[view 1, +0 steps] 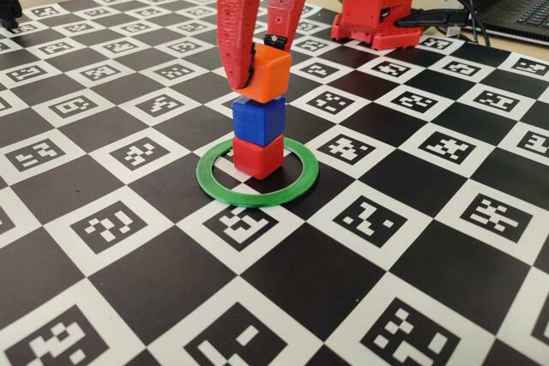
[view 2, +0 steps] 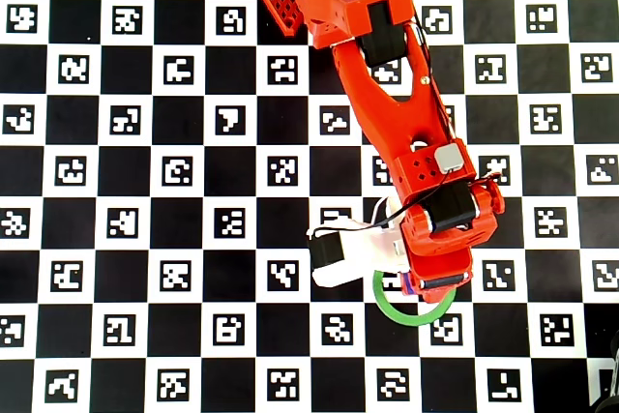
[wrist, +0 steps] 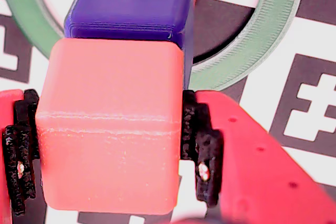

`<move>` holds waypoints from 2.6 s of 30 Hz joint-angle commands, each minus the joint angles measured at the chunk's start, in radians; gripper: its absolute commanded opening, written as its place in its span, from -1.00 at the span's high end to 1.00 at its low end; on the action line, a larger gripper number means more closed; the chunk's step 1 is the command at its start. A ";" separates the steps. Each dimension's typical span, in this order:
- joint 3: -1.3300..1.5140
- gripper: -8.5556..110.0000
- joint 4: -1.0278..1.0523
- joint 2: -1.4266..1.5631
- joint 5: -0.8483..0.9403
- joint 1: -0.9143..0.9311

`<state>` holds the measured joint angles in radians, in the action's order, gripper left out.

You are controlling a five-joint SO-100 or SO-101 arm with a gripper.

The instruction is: Grab the red cube then put it in the green circle then put the blue cube on top and finally the orange cube on top

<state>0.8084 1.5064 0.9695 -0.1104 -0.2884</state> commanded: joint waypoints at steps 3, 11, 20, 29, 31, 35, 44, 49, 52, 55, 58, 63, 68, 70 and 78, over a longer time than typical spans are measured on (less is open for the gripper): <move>-0.009 0.67 -0.006 0.147 -0.009 -0.011; -0.002 0.67 -0.011 0.144 -0.008 -0.012; 0.009 0.54 -0.014 0.146 -0.046 -0.008; 0.014 0.07 -0.012 0.150 -0.075 -0.008; 0.018 0.03 -0.011 0.153 -0.081 -0.008; 0.029 -0.02 0.005 0.178 -0.098 -0.012; 0.078 -0.05 0.083 0.426 -0.120 -0.014; 0.147 -0.05 0.143 0.621 -0.066 -0.012; 0.261 -0.02 0.147 0.765 0.041 0.002; 0.407 0.05 0.124 0.928 0.190 0.029; 0.571 0.19 0.092 1.089 0.353 0.086; 0.847 0.64 0.031 1.295 0.612 0.232; 1.155 0.95 -0.063 1.482 0.845 0.364; 1.293 0.95 -0.127 1.580 0.920 0.387; 1.759 0.95 -0.325 1.921 1.129 0.351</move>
<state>2.4636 1.2364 2.7765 0.9495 0.0890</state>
